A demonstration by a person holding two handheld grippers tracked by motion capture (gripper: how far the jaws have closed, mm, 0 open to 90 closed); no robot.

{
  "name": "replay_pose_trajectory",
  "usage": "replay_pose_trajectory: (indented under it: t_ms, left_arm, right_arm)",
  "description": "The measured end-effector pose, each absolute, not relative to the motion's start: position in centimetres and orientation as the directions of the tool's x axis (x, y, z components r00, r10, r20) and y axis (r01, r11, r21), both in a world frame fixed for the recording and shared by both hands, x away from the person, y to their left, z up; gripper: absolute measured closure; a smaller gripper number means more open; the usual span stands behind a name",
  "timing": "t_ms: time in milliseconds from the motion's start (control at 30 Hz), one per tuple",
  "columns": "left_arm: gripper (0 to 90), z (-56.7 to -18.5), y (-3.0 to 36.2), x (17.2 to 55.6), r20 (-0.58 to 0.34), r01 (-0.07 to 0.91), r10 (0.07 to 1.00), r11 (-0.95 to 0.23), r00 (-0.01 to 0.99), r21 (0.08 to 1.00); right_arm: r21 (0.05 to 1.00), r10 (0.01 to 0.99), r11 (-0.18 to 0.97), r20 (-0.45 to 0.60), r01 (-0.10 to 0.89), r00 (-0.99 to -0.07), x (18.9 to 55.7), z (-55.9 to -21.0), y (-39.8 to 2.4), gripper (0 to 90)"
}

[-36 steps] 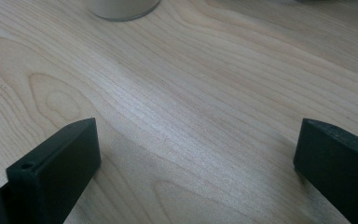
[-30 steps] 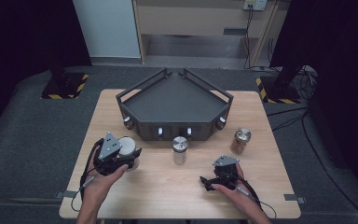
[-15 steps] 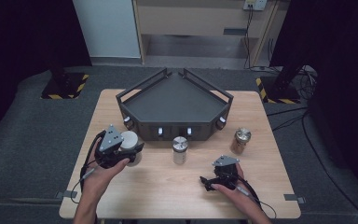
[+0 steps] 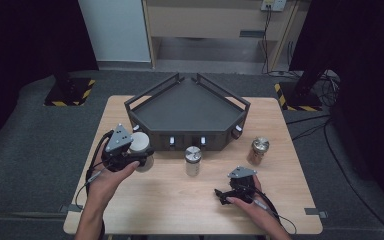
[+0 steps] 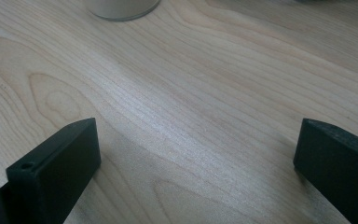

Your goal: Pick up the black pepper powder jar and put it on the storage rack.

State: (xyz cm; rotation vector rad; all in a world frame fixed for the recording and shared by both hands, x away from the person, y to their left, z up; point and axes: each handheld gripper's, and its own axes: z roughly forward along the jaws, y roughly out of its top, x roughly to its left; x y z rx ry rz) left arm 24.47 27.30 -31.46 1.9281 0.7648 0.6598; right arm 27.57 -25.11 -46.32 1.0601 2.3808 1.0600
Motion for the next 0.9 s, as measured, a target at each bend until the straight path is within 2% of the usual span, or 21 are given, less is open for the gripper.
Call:
replay_pose_trajectory:
  t_ms: [600,900]
  left_arm:
    - [32.6,-29.2,26.1,26.5,0.164,0.202,0.69,-0.418,0.705,0.886]
    - [32.6,-28.7,26.3,27.3,0.145,0.195,0.685,-0.393,0.714,0.899]
  right_arm:
    - [0.742,0.742,0.447,0.004,0.5,-0.67,27.6,-46.3,-25.1,0.6]
    - [0.742,0.742,0.447,0.004,0.5,-0.67,27.6,-46.3,-25.1,0.6]
